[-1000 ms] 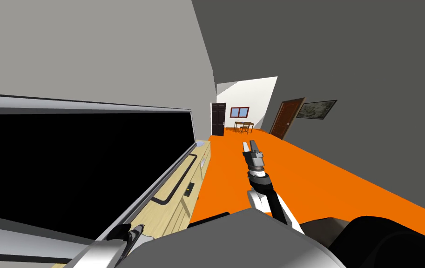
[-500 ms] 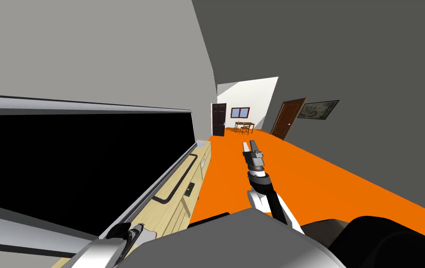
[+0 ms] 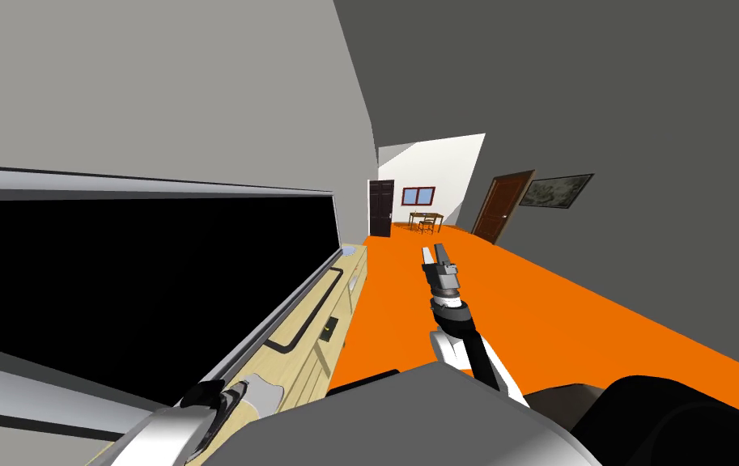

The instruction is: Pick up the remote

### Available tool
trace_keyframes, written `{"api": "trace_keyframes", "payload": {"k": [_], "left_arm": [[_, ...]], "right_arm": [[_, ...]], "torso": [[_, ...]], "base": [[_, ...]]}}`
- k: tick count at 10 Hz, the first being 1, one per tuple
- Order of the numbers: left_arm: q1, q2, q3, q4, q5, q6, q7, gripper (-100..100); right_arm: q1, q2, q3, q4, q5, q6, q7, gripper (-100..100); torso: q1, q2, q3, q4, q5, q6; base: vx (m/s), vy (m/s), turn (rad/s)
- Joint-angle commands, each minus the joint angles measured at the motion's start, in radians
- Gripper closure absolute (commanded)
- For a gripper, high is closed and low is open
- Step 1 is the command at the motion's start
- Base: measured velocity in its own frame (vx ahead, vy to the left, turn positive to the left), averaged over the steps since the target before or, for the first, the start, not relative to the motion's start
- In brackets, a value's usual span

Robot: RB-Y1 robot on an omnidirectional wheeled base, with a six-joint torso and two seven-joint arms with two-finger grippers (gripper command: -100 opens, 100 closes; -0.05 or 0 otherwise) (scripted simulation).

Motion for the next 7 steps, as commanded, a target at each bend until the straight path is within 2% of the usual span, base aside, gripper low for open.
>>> {"api": "trace_keyframes", "payload": {"k": [1, 2, 3, 4, 5, 7], "left_arm": [[-0.009, 0.032, 0.035, -0.018, 0.006, 0.000, -0.003, -100], [-0.009, 0.046, 0.050, -0.022, 0.012, 0.000, -0.006, -100], [-0.004, 0.076, 0.081, -0.027, 0.025, 0.003, -0.014, -100], [-0.004, 0.076, 0.081, -0.027, 0.025, 0.003, -0.014, -100], [0.005, 0.106, 0.111, -0.030, 0.042, 0.009, -0.023, -100], [0.017, 0.136, 0.138, -0.032, 0.061, 0.016, -0.032, -100]], "right_arm": [[0.000, 0.000, 0.000, 0.000, 0.000, 0.000, 0.000, 0], [0.000, 0.000, 0.000, 0.000, 0.000, 0.000, 0.000, 0], [0.000, 0.000, 0.000, 0.000, 0.000, 0.000, 0.000, 0], [0.000, 0.000, 0.000, 0.000, 0.000, 0.000, 0.000, 0], [0.000, 0.000, 0.000, 0.000, 0.000, 0.000, 0.000, 0], [0.000, 0.000, 0.000, 0.000, 0.000, 0.000, 0.000, 0]], "torso": [[0.000, 0.000, 0.000, 0.000, 0.000, 0.000], [0.000, -0.001, 0.000, 0.000, 0.000, 0.000], [0.000, -0.001, -0.001, 0.000, 0.000, 0.000], [-0.001, -0.002, -0.001, 0.000, 0.000, 0.000], [-0.001, -0.001, -0.001, 0.000, 0.000, 0.000], [0.001, -0.003, 0.000, 0.004, -0.010, 0.001]], "base": [[0.018, -0.012, -0.041], [0.023, -0.014, -0.028], [0.029, -0.025, -0.055], [0.029, -0.016, -0.037], [0.031, -0.018, -0.068], [0.031, -0.039, -0.054]]}}
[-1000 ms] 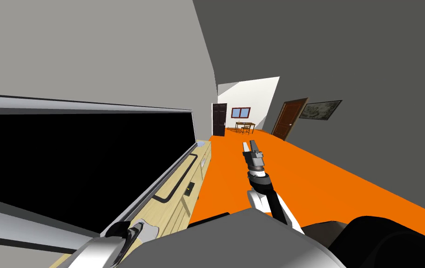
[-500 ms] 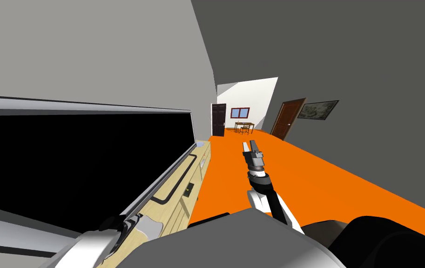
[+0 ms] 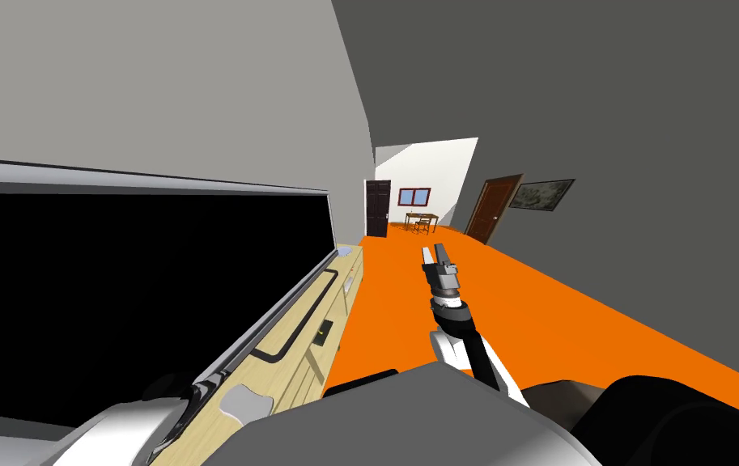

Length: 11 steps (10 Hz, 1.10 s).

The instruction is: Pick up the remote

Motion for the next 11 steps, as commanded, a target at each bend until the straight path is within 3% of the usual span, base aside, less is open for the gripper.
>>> {"api": "trace_keyframes", "payload": {"k": [1, 3, 11], "left_arm": [[0.001, 0.033, 0.032, 0.009, 0.005, -0.005, -0.012, -100], [0.014, 0.061, 0.056, 0.008, 0.025, 0.002, -0.021, -100], [0.041, 0.121, 0.103, 0.002, 0.070, 0.017, -0.036, -100]], "right_arm": [[0.000, 0.000, 0.000, 0.000, 0.000, 0.000, 0.000, 0], [0.000, 0.000, 0.000, 0.000, 0.000, 0.000, 0.000, 0], [0.000, 0.000, 0.000, 0.000, 0.000, 0.000, 0.000, 0]], "torso": [[0.000, 0.000, 0.000, 0.000, 0.000, 0.000], [0.008, -0.006, 0.001, 0.007, -0.017, 0.003], [0.044, -0.030, 0.004, 0.037, -0.085, 0.012]], "base": [[0.031, -0.029, -0.043], [0.024, -0.027, -0.057], [0.018, 0.000, -0.034]]}}
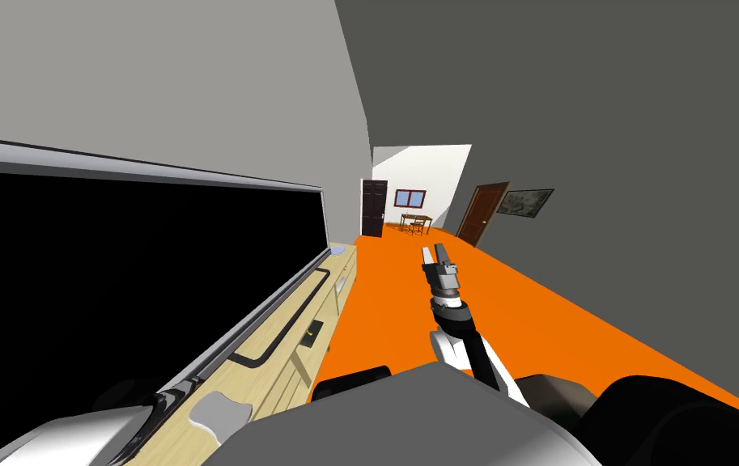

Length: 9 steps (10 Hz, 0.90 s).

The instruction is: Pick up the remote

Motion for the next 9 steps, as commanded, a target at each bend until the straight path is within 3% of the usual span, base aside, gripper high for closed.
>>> {"api": "trace_keyframes", "payload": {"k": [1, 4, 6, 9], "left_arm": [[-0.009, 0.035, 0.027, -0.004, 0.004, 0.006, 0.003, -100], [-0.003, 0.054, 0.034, -0.012, 0.028, 0.015, 0.001, -100], [0.001, 0.041, -0.014, -0.030, 0.086, 0.049, 0.002, -100], [0.004, 0.016, -0.063, -0.040, 0.122, 0.076, 0.003, -100]], "right_arm": [[0.000, 0.000, 0.000, 0.000, 0.000, 0.000, 0.000, 0], [0.000, 0.000, 0.000, 0.000, 0.000, 0.000, 0.000, 0], [0.000, 0.000, 0.000, 0.000, 0.000, 0.000, 0.000, 0], [0.000, 0.000, 0.000, 0.000, 0.000, 0.000, 0.000, 0]], "torso": [[0.000, 0.000, 0.000, 0.000, 0.000, 0.000], [0.013, -0.010, 0.000, 0.011, -0.023, 0.005], [0.020, -0.017, 0.000, 0.017, -0.033, 0.012], [0.019, -0.019, -0.001, 0.017, -0.032, 0.013]], "base": [[0.028, 0.010, -0.020], [0.013, 0.008, -0.037], [0.049, 0.071, -0.127], [0.030, 0.032, -0.053]]}}
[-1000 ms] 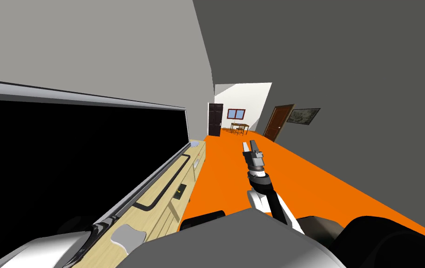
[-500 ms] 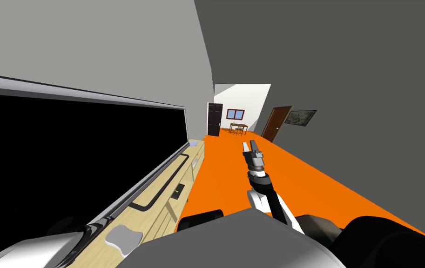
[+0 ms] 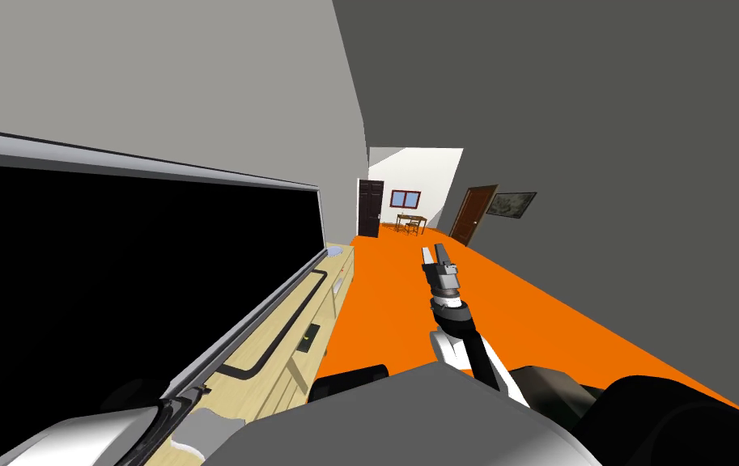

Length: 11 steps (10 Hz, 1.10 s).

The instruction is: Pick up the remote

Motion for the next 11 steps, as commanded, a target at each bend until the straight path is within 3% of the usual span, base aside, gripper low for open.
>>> {"api": "trace_keyframes", "payload": {"k": [1, 7, 11], "left_arm": [[-0.006, -0.016, -0.031, 0.001, 0.023, 0.019, -0.001, -100], [0.003, -0.082, -0.143, -0.012, 0.087, 0.079, 0.001, -100], [0.011, -0.117, -0.194, -0.012, 0.109, 0.101, 0.002, -100]], "right_arm": [[0.000, 0.000, 0.000, 0.000, 0.000, 0.000, 0.000, 0], [0.000, 0.000, 0.000, 0.000, 0.000, 0.000, 0.000, 0], [0.000, 0.000, 0.000, 0.000, 0.000, 0.000, 0.000, 0]], "torso": [[0.000, 0.000, 0.000, 0.000, 0.000, 0.000], [0.000, 0.002, 0.001, 0.000, 0.000, 0.000], [0.000, 0.005, -0.002, -0.008, 0.017, -0.003]], "base": [[0.001, 0.002, -0.033], [-0.005, 0.012, -0.029], [-0.010, 0.018, -0.011]]}}
